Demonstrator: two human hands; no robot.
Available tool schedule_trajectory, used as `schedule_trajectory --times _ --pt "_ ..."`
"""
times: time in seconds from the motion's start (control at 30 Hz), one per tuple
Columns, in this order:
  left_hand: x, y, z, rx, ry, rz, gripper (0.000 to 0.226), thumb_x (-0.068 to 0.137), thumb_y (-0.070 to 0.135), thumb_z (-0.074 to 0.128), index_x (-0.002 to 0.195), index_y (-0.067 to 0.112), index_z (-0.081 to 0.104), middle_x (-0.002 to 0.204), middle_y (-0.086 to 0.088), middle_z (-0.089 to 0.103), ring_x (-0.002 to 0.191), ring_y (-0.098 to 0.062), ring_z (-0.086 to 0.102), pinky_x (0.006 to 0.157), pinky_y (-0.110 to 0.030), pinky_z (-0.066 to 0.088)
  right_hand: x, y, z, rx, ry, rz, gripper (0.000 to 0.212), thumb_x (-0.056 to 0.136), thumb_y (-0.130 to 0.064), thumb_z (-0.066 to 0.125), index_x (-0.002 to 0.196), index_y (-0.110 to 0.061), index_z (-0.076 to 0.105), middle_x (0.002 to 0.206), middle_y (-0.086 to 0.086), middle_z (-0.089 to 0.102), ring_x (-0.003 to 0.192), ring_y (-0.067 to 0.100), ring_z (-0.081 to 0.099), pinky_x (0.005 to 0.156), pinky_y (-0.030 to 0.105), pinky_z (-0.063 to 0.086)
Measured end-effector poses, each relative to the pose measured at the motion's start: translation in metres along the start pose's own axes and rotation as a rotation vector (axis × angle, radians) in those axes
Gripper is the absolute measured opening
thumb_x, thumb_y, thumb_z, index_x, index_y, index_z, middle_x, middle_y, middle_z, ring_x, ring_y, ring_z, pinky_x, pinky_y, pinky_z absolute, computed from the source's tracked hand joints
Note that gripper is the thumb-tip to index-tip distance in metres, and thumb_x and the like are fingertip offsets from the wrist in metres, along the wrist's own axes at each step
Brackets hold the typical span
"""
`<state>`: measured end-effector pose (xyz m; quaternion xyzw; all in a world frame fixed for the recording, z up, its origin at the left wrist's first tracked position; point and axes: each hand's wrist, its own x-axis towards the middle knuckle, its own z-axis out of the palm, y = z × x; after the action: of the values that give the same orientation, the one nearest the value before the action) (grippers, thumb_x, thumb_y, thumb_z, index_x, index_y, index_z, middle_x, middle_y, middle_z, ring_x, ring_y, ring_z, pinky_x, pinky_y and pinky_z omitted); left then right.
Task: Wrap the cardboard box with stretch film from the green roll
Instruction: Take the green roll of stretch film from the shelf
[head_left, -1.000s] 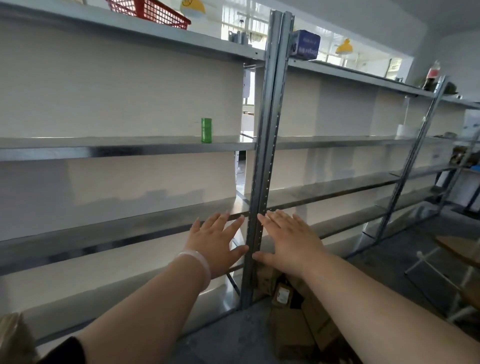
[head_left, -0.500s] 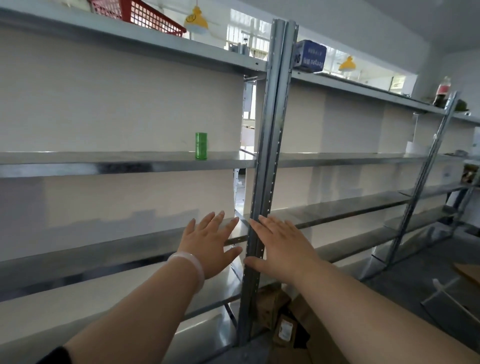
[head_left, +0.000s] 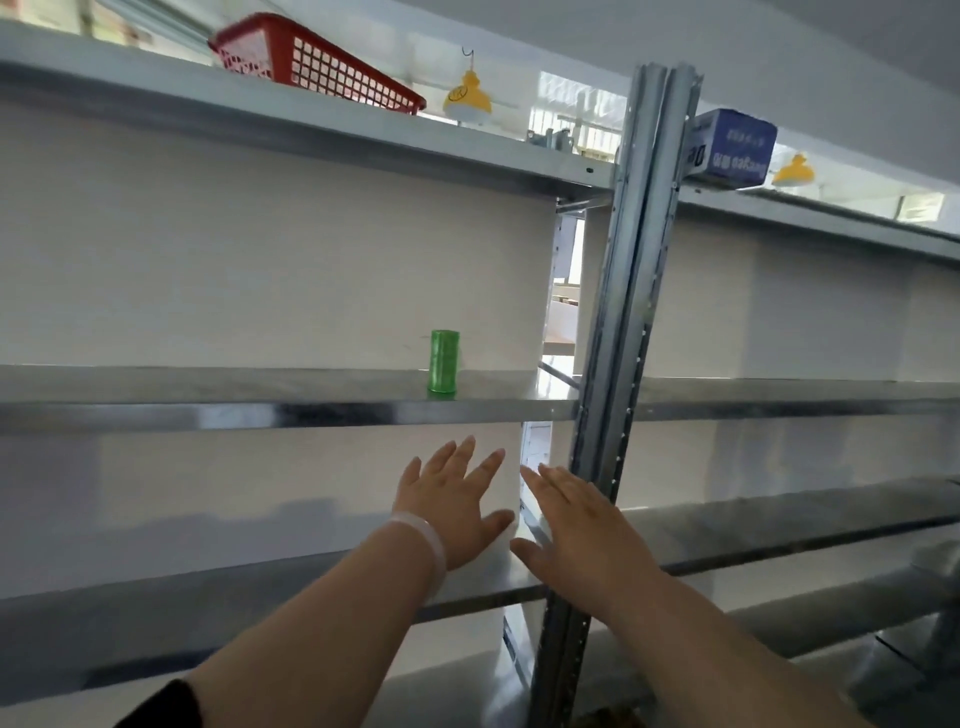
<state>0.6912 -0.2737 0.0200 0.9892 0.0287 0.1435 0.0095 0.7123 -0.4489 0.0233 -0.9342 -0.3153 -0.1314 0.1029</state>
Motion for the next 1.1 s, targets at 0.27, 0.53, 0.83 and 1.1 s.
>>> schedule_trajectory --times 0.27,0.53,0.83,1.1 --pt "0.072 -0.024 0.004 -0.042 0.061 -0.059 0.077 0.096 0.062 0.034 0.157 0.033 -0.001 0.167 -0.001 0.001 0.154 -0.022 0.004 0.124 -0.044 0.011 0.090 0.035 0.010 0.117 0.031 -0.032 0.071 0.095 -0.051 0.041 0.151 -0.029 0.005 0.161 -0.005 0.009 0.147 0.014 0.008 0.119 0.035 0.012" --pt "0.150 -0.046 0.000 -0.161 0.212 -0.181 0.079 0.095 0.051 0.048 0.158 0.031 0.004 0.166 -0.004 0.014 0.151 -0.023 0.017 0.123 -0.040 0.018 0.218 0.054 0.006 0.305 0.104 -0.142 0.063 0.097 -0.040 0.043 0.151 -0.026 0.013 0.159 -0.004 0.018 0.145 0.016 0.017 0.118 0.037 0.019" --pt "0.223 -0.049 0.014 -0.211 0.238 -0.469 0.082 0.098 0.041 0.046 0.158 0.017 -0.004 0.166 -0.010 -0.004 0.153 -0.031 0.009 0.122 -0.039 0.014 0.316 0.067 0.017 0.424 -0.063 -0.309 0.058 0.099 -0.027 0.040 0.151 -0.026 0.015 0.156 0.005 0.027 0.140 0.021 0.031 0.113 0.034 0.027" --pt "0.241 -0.052 0.021 -0.344 0.232 -0.540 0.094 0.089 0.024 0.053 0.157 0.021 -0.012 0.160 -0.010 0.020 0.143 -0.034 0.031 0.116 -0.048 0.031 0.354 0.064 0.033 0.644 -0.226 -0.303 0.054 0.097 -0.024 0.038 0.149 -0.030 0.023 0.150 0.004 0.040 0.135 0.023 0.040 0.110 0.039 0.033"
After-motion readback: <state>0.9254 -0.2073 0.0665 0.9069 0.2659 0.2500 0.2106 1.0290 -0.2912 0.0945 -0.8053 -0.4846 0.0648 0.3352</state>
